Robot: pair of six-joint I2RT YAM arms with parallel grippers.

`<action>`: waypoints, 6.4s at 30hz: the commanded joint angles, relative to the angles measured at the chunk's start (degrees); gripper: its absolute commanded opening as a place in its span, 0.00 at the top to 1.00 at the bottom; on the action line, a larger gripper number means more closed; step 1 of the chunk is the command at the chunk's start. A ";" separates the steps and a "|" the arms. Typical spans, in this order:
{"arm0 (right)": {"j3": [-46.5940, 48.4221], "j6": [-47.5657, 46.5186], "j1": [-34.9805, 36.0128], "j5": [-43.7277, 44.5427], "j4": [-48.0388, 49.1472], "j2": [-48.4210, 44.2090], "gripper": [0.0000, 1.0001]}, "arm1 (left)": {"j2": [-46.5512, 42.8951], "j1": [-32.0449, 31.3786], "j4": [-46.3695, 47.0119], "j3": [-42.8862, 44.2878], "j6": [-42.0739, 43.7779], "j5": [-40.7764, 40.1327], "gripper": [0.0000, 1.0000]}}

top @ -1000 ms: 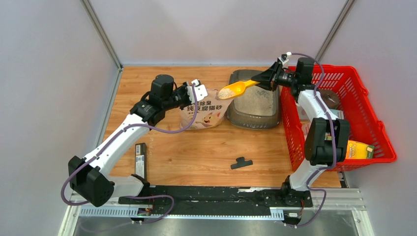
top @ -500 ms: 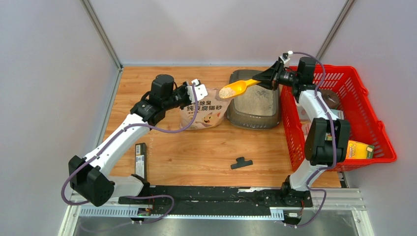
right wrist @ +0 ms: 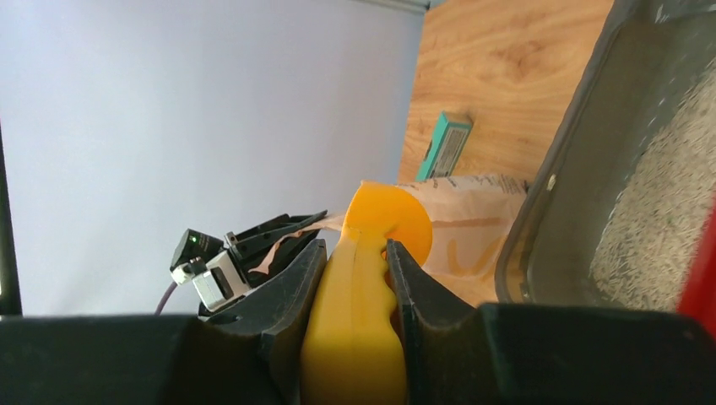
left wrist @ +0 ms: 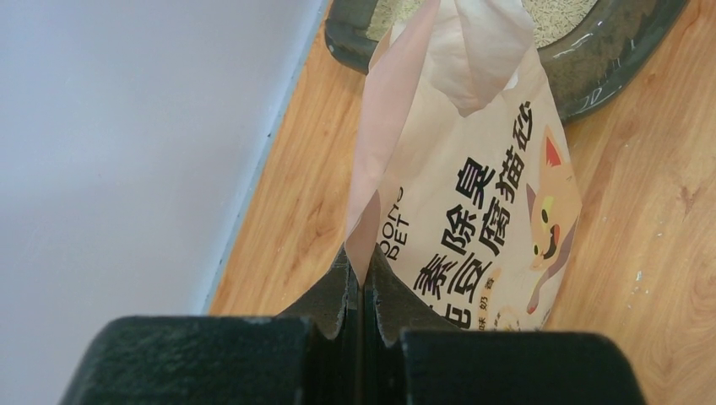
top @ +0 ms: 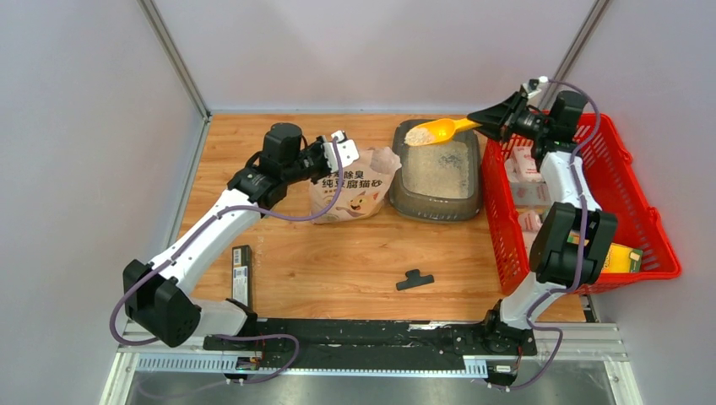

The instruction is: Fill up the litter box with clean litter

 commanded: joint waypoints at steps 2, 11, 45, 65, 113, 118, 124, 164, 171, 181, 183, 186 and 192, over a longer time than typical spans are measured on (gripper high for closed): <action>6.79 1.44 -6.12 -1.21 4.06 0.53 1.00 | -1.06 -0.10 11.26 6.75 -0.46 2.63 1.00; 15.66 -9.09 -14.12 1.86 -3.66 5.45 1.00 | -1.15 -0.28 11.17 6.67 -0.72 2.98 1.00; 31.58 -39.08 -14.91 17.95 -30.31 5.36 1.00 | -4.58 -0.28 13.99 0.78 -2.39 6.23 1.00; 33.78 -49.62 -9.38 19.71 -36.98 3.53 1.00 | -5.11 -0.37 14.86 -0.98 -2.30 5.80 1.00; 32.38 -58.59 43.70 58.99 -53.51 7.56 1.00 | -6.34 -0.28 22.15 -2.13 -13.30 3.51 1.00; 32.12 -56.04 44.58 60.56 -52.90 9.85 1.00 | -4.32 -0.37 23.48 -0.37 -13.03 3.60 1.00; 29.14 -55.52 45.64 68.74 -51.75 9.94 1.00 | -4.23 -0.28 24.27 -0.10 -14.60 3.60 1.00; 18.93 -28.01 40.11 11.54 -30.49 15.12 1.00 | -1.32 -0.28 22.25 3.23 -20.06 2.19 1.00; 18.14 -22.03 35.10 7.41 -27.58 12.75 1.00 | -3.34 -0.28 18.65 4.20 -16.11 2.11 1.00; 16.64 -21.85 28.07 8.54 -28.54 7.74 1.00 | -7.30 -0.28 14.34 1.74 -7.67 2.90 1.00; 16.56 -22.90 26.49 8.55 -29.60 6.69 1.00 | -7.57 -0.28 14.25 1.57 -6.61 2.81 1.00; 15.95 -23.17 24.11 8.02 -29.78 5.63 1.00 | -7.92 -0.28 14.08 0.78 -4.59 2.19 1.00; 14.62 -25.36 19.72 5.12 -29.87 5.01 1.00 | -8.97 -0.28 12.58 -0.81 -1.78 0.87 1.00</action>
